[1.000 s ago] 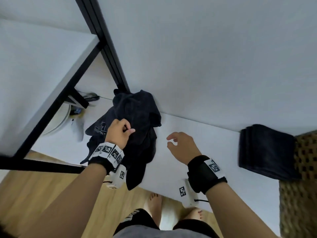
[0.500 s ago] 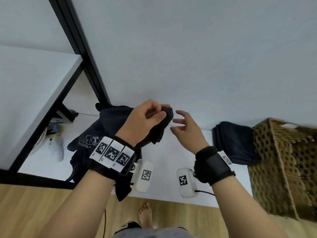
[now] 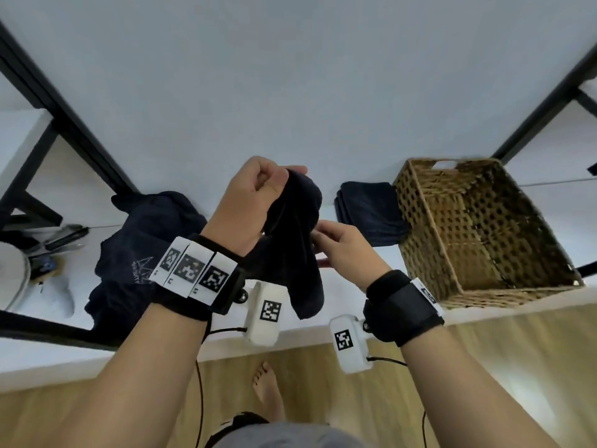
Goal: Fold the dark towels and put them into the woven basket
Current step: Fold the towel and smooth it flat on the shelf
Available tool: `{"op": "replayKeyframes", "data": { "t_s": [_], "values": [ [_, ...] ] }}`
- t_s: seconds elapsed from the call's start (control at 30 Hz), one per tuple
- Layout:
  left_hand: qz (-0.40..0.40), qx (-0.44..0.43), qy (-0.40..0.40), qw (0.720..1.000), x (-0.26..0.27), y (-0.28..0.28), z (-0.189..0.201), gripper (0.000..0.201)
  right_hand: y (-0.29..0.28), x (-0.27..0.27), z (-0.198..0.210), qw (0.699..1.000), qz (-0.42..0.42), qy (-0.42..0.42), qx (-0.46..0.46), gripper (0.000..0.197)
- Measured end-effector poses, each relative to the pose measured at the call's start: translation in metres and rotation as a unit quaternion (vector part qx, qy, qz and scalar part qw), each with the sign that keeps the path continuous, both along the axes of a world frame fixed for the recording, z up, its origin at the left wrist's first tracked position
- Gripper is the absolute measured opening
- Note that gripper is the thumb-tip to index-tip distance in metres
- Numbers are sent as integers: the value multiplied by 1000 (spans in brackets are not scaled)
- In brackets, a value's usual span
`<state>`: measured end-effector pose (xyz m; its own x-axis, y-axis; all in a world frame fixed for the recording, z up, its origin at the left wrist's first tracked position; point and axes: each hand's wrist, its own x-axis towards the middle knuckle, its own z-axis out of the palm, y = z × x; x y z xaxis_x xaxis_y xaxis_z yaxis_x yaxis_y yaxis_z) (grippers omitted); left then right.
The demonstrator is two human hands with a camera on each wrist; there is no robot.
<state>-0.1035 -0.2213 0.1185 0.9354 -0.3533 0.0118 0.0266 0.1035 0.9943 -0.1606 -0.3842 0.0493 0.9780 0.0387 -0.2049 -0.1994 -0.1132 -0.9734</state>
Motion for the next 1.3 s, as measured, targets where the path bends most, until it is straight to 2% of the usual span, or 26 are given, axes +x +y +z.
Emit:
{"op": "replayKeyframes", "data": {
  "t_s": [0.13,0.23,0.3,0.43,0.5,0.57,0.6,0.63,0.7,0.73,0.83,0.9,0.97,1.1,1.17,1.27,1.3],
  "values": [
    [61,-16,-12,998,-34,-16,9,11,-2,-36,-8,999,14,26,41,27],
    [83,-29,-41,995,-56,-30,30,9,-1,-65,-11,997,17,47,63,30],
    [98,-31,-76,992,-69,-36,50,11,-3,-81,-9,996,29,28,85,36],
    [129,-47,-139,981,-86,-40,92,14,-13,-100,4,985,83,-49,143,62],
    [129,-69,-152,977,-93,-40,106,15,-16,-105,9,986,106,-75,100,79],
    [117,-112,-146,976,-100,-39,114,17,-17,-111,9,988,109,-104,-22,89],
    [112,-129,-141,975,-104,-39,117,17,-16,-113,5,985,90,-123,-78,83],
    [109,-139,-136,975,-107,-39,117,17,-16,-115,2,982,51,-140,-113,69],
    [105,-139,-128,976,-113,-37,115,17,-17,-119,-4,979,-55,-164,-107,26],
    [102,-133,-125,978,-116,-36,113,17,-19,-121,-7,979,-90,-164,-83,17],
    [88,-108,-119,983,-121,-30,101,19,-25,-127,-10,984,-128,-118,41,8],
    [94,-94,-120,984,-122,-25,93,19,-31,-131,-6,976,-155,-73,132,10],
    [113,-94,-117,982,-123,-20,83,19,-37,-133,2,960,-191,-65,196,15],
    [167,-75,-87,979,-122,-7,56,19,-52,-129,20,913,-248,-113,305,28],
    [195,-55,-72,977,-120,0,40,19,-61,-124,22,904,-272,-102,312,27],
    [221,-52,-44,973,-117,13,16,17,-67,-119,12,916,-300,-71,258,20],
    [221,-45,-34,974,-115,18,8,23,-67,-117,6,920,-307,-62,234,15]
  ]
}}
